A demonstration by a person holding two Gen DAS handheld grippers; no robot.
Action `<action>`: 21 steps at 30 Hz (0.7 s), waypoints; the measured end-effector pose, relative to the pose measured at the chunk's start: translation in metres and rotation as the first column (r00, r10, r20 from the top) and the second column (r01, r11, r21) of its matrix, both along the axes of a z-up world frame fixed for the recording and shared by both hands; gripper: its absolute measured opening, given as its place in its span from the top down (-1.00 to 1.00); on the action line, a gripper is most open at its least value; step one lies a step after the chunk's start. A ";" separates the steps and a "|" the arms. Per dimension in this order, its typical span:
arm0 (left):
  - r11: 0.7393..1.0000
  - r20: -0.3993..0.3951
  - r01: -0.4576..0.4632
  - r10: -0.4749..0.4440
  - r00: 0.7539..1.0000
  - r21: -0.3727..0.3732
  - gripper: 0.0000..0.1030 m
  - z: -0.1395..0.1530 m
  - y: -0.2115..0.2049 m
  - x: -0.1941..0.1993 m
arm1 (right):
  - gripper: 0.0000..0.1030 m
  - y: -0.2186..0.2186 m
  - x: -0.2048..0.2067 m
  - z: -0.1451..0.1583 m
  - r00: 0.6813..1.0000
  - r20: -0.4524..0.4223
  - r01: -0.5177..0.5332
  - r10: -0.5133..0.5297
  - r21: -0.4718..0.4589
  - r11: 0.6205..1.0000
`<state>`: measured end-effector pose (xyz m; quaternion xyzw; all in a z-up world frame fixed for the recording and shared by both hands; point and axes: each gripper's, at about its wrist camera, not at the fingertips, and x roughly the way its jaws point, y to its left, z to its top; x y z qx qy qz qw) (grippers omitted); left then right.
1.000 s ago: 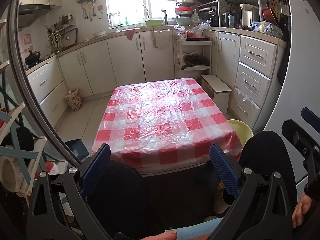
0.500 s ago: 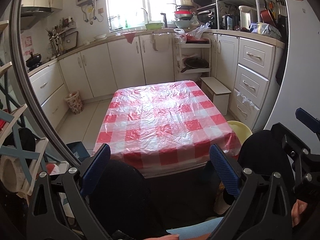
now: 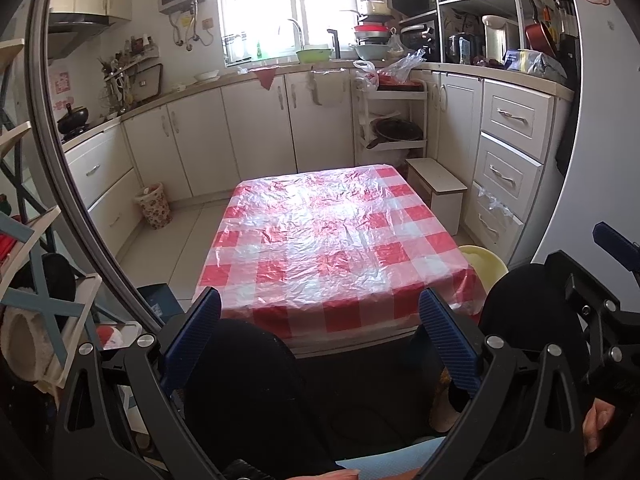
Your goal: Collect trash
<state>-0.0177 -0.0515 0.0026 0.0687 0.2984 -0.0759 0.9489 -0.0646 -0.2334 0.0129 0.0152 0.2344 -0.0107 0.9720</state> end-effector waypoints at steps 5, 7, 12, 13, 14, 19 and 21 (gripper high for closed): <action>1.000 0.001 -0.009 0.009 1.000 0.000 -0.85 0.000 0.002 0.001 | -0.86 0.000 0.001 0.000 1.000 -0.003 -0.005 0.005 0.001 1.000; 1.000 0.002 -0.011 0.011 1.000 -0.001 -0.85 0.000 0.003 0.001 | -0.86 0.000 0.001 0.000 1.000 -0.001 -0.008 0.008 0.002 1.000; 1.000 0.000 -0.011 0.011 1.000 0.001 -0.85 -0.001 0.004 0.002 | -0.86 0.002 0.002 -0.001 1.000 -0.007 -0.020 0.020 -0.002 1.000; 1.000 0.002 -0.014 0.014 1.000 0.001 -0.85 0.000 0.004 0.002 | -0.86 0.003 0.003 -0.002 1.000 -0.011 -0.023 0.023 -0.003 1.000; 1.000 0.004 -0.016 0.016 1.000 0.000 -0.85 0.000 0.004 0.002 | -0.86 0.003 0.004 -0.002 1.000 -0.015 -0.026 0.026 -0.003 1.000; 1.000 0.015 -0.027 0.027 1.000 -0.013 -0.85 0.003 0.008 0.002 | -0.86 0.005 0.006 -0.003 0.999 -0.021 -0.039 0.039 -0.007 0.999; 0.999 0.019 -0.028 0.029 0.999 -0.016 -0.85 0.003 0.009 0.001 | -0.86 0.006 0.005 -0.004 0.999 -0.022 -0.043 0.043 -0.008 0.999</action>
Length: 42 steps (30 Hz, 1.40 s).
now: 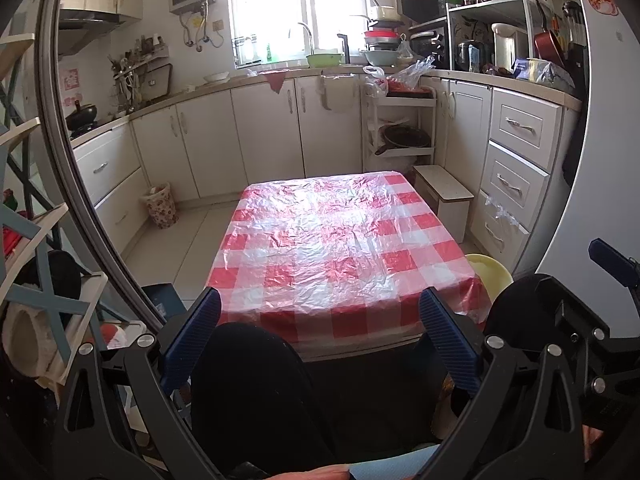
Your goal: Collect trash
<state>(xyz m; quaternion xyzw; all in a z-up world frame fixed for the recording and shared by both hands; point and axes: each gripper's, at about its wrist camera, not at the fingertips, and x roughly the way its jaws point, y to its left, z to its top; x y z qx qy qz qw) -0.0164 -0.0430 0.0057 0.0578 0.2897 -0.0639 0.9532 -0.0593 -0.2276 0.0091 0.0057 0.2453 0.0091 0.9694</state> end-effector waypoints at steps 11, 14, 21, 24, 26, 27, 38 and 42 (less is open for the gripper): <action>1.000 0.012 -0.004 0.004 1.000 -0.006 -0.85 0.000 0.002 -0.003 | -0.86 -0.002 0.000 0.000 1.000 -0.007 0.001 -0.001 0.004 1.000; 1.000 0.014 -0.004 0.004 1.000 -0.013 -0.85 0.002 0.004 -0.003 | -0.86 -0.002 0.000 0.000 1.000 -0.006 0.000 0.000 0.003 1.000; 1.000 0.017 0.000 0.000 1.000 -0.009 -0.85 0.002 0.004 -0.003 | -0.86 -0.002 -0.002 0.000 1.000 0.002 -0.003 0.003 0.003 1.000; 1.000 0.019 -0.001 0.001 1.000 -0.012 -0.85 0.003 0.005 -0.004 | -0.86 -0.002 -0.002 0.001 1.000 0.004 -0.003 0.003 0.003 1.000; 1.000 0.018 -0.001 0.002 1.000 -0.011 -0.85 0.003 0.005 -0.004 | -0.86 -0.002 -0.002 0.000 1.000 0.002 -0.003 0.003 0.003 1.000; 1.000 0.017 -0.002 0.003 1.000 -0.012 -0.85 0.002 0.006 -0.004 | -0.86 -0.002 -0.002 0.000 1.000 0.002 -0.003 0.003 0.003 1.000; 1.000 0.014 -0.006 0.007 1.000 -0.011 -0.85 0.002 0.008 -0.002 | -0.86 -0.001 -0.002 -0.003 1.000 -0.010 -0.006 0.006 0.003 1.000; 1.000 0.017 -0.014 0.014 1.000 -0.008 -0.85 0.002 0.009 -0.001 | -0.86 0.000 0.000 -0.005 1.000 -0.016 -0.008 0.008 0.005 1.000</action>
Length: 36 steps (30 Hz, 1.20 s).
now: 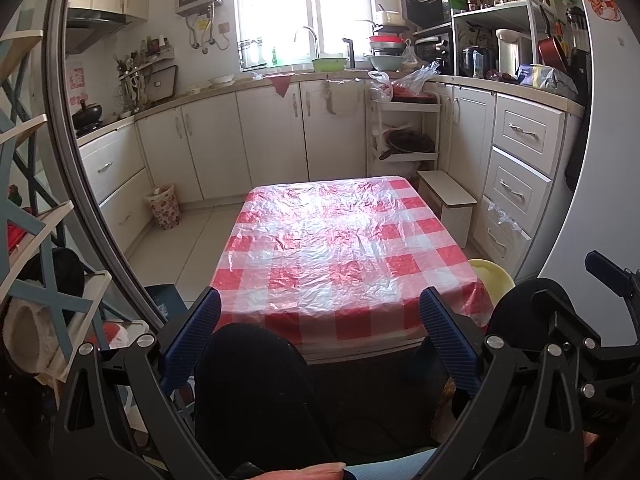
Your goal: Collect trash
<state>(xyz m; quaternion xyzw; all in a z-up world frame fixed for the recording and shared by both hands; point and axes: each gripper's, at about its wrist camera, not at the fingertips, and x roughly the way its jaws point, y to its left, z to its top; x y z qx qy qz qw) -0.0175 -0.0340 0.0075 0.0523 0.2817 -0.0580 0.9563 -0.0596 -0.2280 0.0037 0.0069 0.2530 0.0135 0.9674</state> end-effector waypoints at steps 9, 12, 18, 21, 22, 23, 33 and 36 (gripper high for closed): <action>1.000 -0.006 -0.001 0.001 1.000 0.005 -0.85 -0.003 -0.002 0.000 | -0.86 0.000 0.000 -0.001 1.000 -0.005 0.000 0.000 0.000 1.000; 1.000 -0.009 -0.001 0.001 1.000 0.003 -0.85 -0.004 -0.002 0.000 | -0.86 0.000 0.001 -0.002 1.000 -0.009 -0.001 0.001 0.000 1.000; 1.000 -0.011 -0.001 0.001 1.000 0.005 -0.85 -0.005 -0.002 0.000 | -0.86 -0.001 0.001 -0.004 1.000 -0.011 0.000 0.000 0.002 1.000; 1.000 -0.010 -0.001 0.001 1.000 0.004 -0.85 -0.005 -0.001 0.000 | -0.86 0.000 0.002 -0.006 1.000 -0.014 0.001 -0.001 0.001 1.000; 1.000 -0.011 -0.001 0.001 1.000 0.004 -0.85 -0.005 -0.001 0.000 | -0.86 0.000 0.002 -0.006 1.000 -0.014 0.001 -0.001 0.001 1.000; 1.000 -0.012 -0.001 0.001 1.000 0.003 -0.85 -0.005 -0.001 0.000 | -0.86 0.000 0.001 -0.006 1.000 -0.014 0.001 -0.001 0.001 1.000; 1.000 -0.013 -0.002 0.002 1.000 0.003 -0.85 -0.006 0.000 0.000 | -0.86 0.002 0.002 -0.009 1.000 -0.020 -0.003 0.003 -0.002 1.000; 1.000 -0.016 -0.001 0.001 1.000 0.002 -0.85 -0.006 0.000 0.000 | -0.86 0.001 0.003 -0.010 1.000 -0.022 -0.004 0.004 -0.001 1.000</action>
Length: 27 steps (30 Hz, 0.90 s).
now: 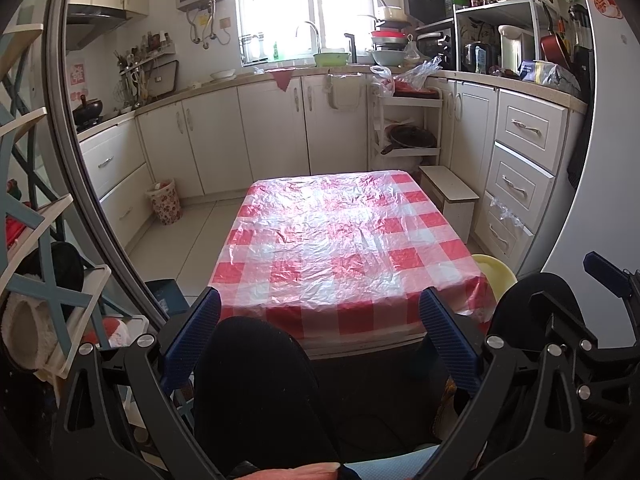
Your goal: Collect trash
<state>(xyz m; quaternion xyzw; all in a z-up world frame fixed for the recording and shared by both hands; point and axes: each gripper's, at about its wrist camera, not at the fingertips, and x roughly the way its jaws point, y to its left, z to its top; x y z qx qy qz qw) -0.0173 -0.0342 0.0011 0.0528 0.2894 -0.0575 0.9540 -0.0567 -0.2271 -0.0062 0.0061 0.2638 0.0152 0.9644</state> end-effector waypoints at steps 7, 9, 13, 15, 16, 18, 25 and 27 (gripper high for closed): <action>1.000 -0.002 -0.001 0.001 1.000 -0.002 -0.85 -0.002 0.001 0.000 | -0.86 -0.002 0.001 -0.001 1.000 -0.004 -0.001 0.001 0.003 1.000; 1.000 -0.006 -0.001 0.001 1.000 -0.002 -0.85 -0.003 0.001 0.000 | -0.86 -0.003 0.001 -0.002 1.000 -0.006 -0.001 0.001 0.004 1.000; 1.000 -0.008 -0.001 0.001 1.000 0.002 -0.85 -0.007 0.001 0.000 | -0.86 -0.004 0.001 -0.003 1.000 -0.009 0.000 0.000 0.008 1.000; 1.000 -0.008 -0.003 0.003 1.000 0.001 -0.85 -0.007 0.001 0.000 | -0.86 -0.004 0.001 -0.003 1.000 -0.009 0.000 0.000 0.009 1.000; 1.000 -0.008 -0.002 0.002 1.000 0.000 -0.85 -0.006 0.001 0.000 | -0.86 -0.004 0.002 -0.003 1.000 -0.009 -0.001 0.001 0.008 1.000; 1.000 -0.008 -0.002 0.002 1.000 0.000 -0.85 -0.006 0.001 0.000 | -0.86 -0.004 0.002 -0.003 1.000 -0.010 0.000 0.000 0.008 1.000; 1.000 -0.008 -0.001 0.001 1.000 0.000 -0.85 -0.006 0.001 0.001 | -0.86 -0.004 0.002 -0.003 1.000 -0.010 0.000 0.000 0.008 1.000; 1.000 -0.009 -0.002 0.002 1.000 0.000 -0.85 -0.006 0.001 0.000 | -0.86 -0.003 0.002 -0.003 1.000 -0.012 0.000 0.000 0.008 1.000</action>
